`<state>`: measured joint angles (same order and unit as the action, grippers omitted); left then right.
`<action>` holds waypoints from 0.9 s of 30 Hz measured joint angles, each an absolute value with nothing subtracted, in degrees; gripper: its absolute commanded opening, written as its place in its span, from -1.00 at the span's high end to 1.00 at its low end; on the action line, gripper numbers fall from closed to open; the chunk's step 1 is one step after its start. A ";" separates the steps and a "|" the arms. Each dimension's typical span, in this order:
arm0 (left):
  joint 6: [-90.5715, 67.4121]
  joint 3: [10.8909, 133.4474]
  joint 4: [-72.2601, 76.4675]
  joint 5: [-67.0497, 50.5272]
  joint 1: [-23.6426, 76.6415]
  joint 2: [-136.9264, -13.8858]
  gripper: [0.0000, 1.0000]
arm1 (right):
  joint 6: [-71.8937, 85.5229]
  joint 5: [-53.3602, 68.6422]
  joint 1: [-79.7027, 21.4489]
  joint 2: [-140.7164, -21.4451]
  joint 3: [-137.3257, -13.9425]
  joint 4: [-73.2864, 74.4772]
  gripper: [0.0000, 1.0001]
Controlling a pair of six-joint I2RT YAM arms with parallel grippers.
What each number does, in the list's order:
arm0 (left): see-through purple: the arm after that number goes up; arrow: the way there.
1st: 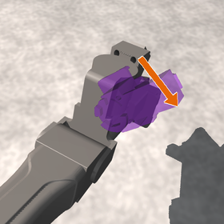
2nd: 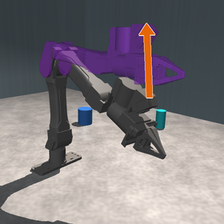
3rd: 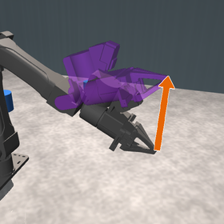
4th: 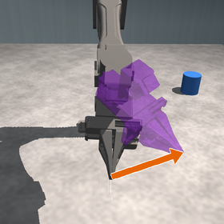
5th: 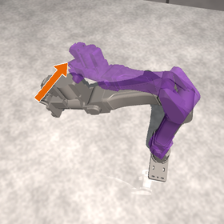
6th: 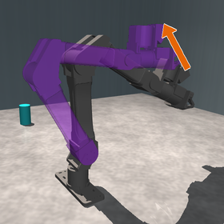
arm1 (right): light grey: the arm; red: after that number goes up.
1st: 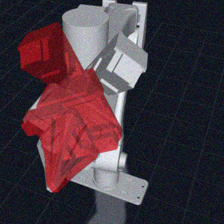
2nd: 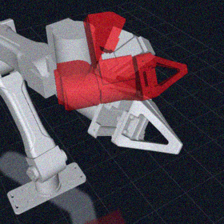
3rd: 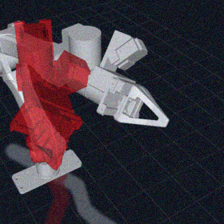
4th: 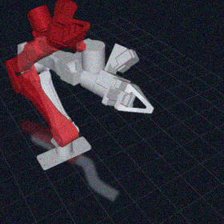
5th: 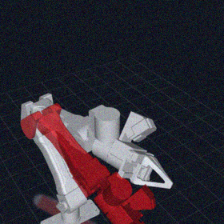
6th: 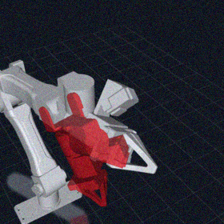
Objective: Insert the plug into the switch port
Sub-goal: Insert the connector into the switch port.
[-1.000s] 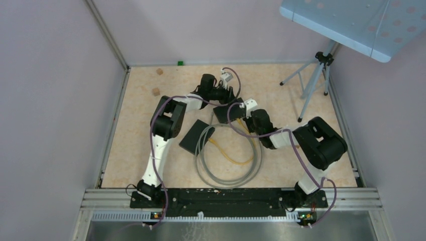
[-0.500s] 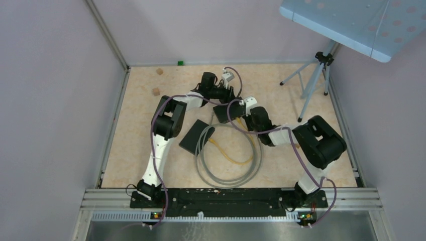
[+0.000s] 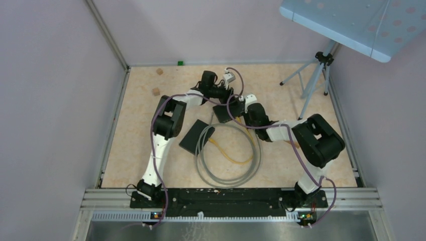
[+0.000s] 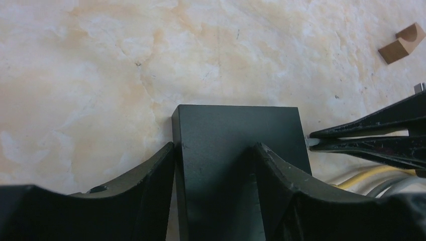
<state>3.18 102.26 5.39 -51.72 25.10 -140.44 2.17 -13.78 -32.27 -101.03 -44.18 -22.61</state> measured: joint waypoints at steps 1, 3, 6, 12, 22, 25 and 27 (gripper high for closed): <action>4.40 102.48 4.75 -52.27 25.10 -140.44 -0.27 | 2.15 -13.85 -32.27 -101.06 -44.25 -22.55 1.00; 6.92 103.28 3.07 -53.47 25.10 -140.68 -0.32 | 1.56 -13.82 -32.36 -101.06 -44.25 -22.55 1.00; 10.44 105.54 -0.47 -54.96 25.10 -141.45 -0.34 | 0.19 -13.34 -32.36 -101.06 -44.25 -22.52 1.00; 11.14 105.36 -1.50 -56.88 25.34 -141.62 -0.49 | -0.60 -11.86 -32.36 -98.54 -38.79 -27.51 1.00; -0.23 97.43 12.21 -59.05 26.20 -139.74 -0.64 | 2.70 -11.79 -32.36 -94.80 -34.17 -28.14 1.00; -0.69 97.65 11.81 -58.81 26.20 -139.74 -0.36 | 2.72 -11.88 -32.36 -94.80 -34.20 -28.14 1.00; -0.38 98.04 11.16 -57.84 26.20 -139.81 -0.24 | 2.68 -11.94 -32.36 -94.80 -34.20 -28.12 1.00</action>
<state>-0.38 98.04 11.16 -57.84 26.20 -139.81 2.68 -11.94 -32.36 -94.80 -34.20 -28.12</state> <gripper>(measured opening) 0.705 0.021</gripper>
